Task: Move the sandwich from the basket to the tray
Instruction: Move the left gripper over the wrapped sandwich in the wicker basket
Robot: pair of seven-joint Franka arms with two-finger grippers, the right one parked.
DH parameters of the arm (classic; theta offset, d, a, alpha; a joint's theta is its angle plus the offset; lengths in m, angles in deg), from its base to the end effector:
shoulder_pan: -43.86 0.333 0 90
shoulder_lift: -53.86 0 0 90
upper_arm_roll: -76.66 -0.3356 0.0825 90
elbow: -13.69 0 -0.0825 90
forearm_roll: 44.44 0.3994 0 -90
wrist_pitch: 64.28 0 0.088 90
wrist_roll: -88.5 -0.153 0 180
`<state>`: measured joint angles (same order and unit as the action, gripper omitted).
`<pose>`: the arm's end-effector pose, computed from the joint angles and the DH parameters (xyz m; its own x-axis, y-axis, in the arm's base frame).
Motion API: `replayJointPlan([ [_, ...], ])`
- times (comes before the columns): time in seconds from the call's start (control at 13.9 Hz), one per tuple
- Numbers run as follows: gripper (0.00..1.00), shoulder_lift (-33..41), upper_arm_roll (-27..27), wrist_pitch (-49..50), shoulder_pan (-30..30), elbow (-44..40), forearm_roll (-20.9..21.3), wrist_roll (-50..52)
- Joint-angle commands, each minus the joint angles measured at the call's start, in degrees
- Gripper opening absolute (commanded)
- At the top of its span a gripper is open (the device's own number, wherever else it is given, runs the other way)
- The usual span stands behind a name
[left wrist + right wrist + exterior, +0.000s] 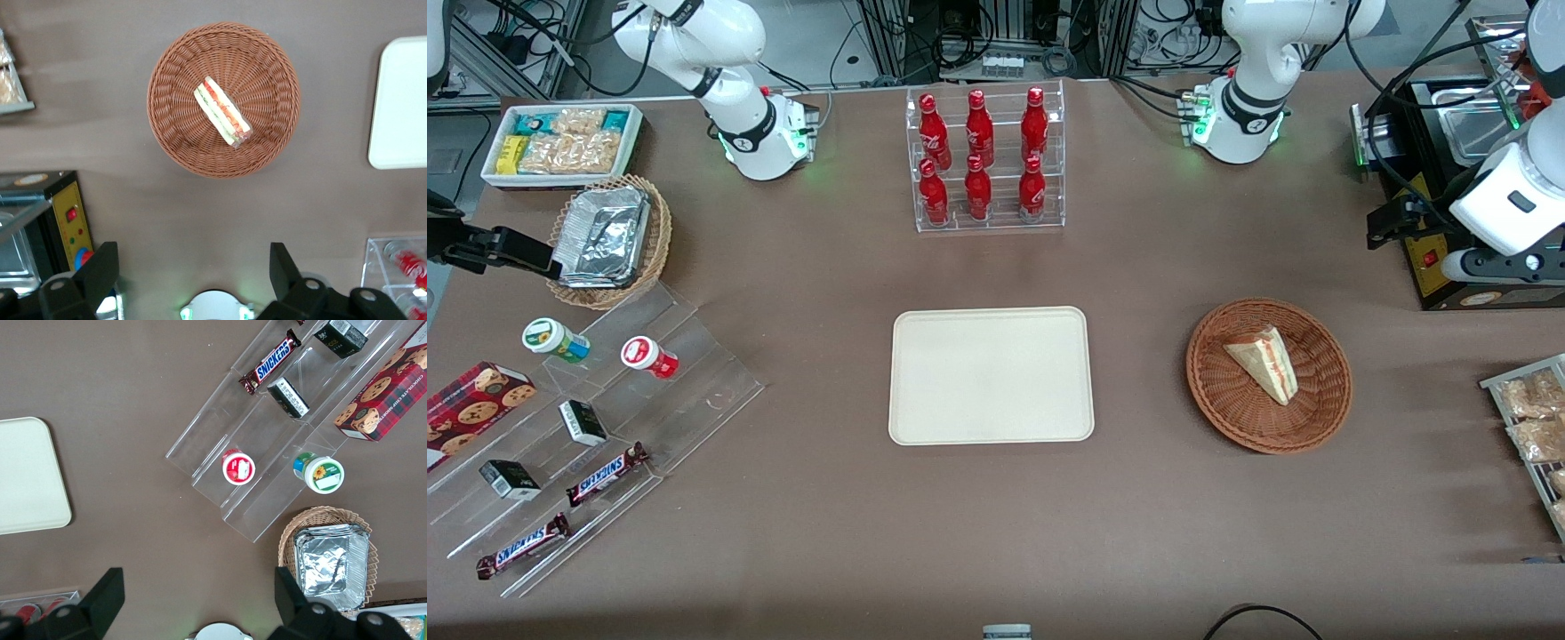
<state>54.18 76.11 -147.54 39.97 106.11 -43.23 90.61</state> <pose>0.5455 -0.0284 0.5722 0.9881 -0.0183 -0.1528 -0.0227 -0.9994 -0.0267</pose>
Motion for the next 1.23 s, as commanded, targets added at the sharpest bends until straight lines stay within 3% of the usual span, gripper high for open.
replayJointPlan([
  [0.0,1.0,0.7,1.1,0.5,0.7,0.2,-0.3,2.5],
  [0.29,1.0,-0.9,1.0,-0.5,0.6,-0.1,0.2,2.5],
  [0.43,1.0,-2.1,0.9,-3.7,0.3,1.2,2.8,3.6],
  [0.65,1.0,-3.4,-0.3,-12.4,0.4,9.1,3.1,10.3],
  [0.87,1.0,-3.9,-0.3,-30.1,0.3,21.2,3.1,25.4],
  [1.15,1.0,-6.5,-0.2,-46.2,-0.1,30.0,2.0,45.7],
])
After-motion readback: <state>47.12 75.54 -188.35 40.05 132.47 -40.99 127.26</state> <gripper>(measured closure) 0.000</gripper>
